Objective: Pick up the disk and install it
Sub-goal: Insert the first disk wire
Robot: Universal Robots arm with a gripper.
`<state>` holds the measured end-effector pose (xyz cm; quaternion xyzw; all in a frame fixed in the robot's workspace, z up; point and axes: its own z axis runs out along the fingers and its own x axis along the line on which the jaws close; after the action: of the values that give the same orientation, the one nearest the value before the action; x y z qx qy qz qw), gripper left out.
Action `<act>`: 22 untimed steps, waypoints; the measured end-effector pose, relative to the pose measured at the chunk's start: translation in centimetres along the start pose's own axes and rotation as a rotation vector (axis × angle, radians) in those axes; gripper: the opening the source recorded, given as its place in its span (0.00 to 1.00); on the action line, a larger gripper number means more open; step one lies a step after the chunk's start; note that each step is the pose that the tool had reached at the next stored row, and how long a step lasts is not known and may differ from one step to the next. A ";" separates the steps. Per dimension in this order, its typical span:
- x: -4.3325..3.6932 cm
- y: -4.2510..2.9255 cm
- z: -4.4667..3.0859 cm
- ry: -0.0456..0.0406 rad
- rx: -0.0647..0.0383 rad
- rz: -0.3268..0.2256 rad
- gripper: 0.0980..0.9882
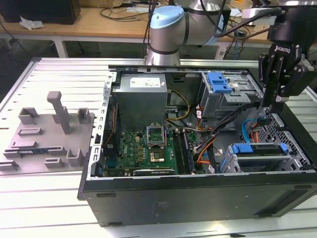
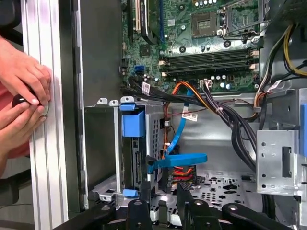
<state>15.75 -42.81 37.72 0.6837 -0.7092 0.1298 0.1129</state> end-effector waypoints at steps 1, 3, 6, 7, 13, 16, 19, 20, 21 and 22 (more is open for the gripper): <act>-0.04 -0.19 0.12 0.0013 0.002 0.001 0.29; -0.21 -0.80 0.54 0.0024 0.005 0.003 0.29; -0.46 -0.83 1.39 0.0034 -0.001 0.024 0.29; -0.49 -0.83 1.47 0.0037 -0.002 0.028 0.29; -0.68 -0.72 2.00 0.0145 0.004 0.056 0.29; -1.27 0.11 2.18 0.0461 0.017 0.061 0.29; -1.90 0.56 2.59 0.0618 0.038 0.069 0.29; -1.93 0.62 2.58 0.0645 0.038 0.069 0.29; -1.96 0.69 2.57 0.0687 0.038 0.070 0.29; -1.97 0.74 2.56 0.0727 0.038 0.070 0.29</act>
<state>15.13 -41.80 34.62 0.6554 -0.7255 0.1720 0.1208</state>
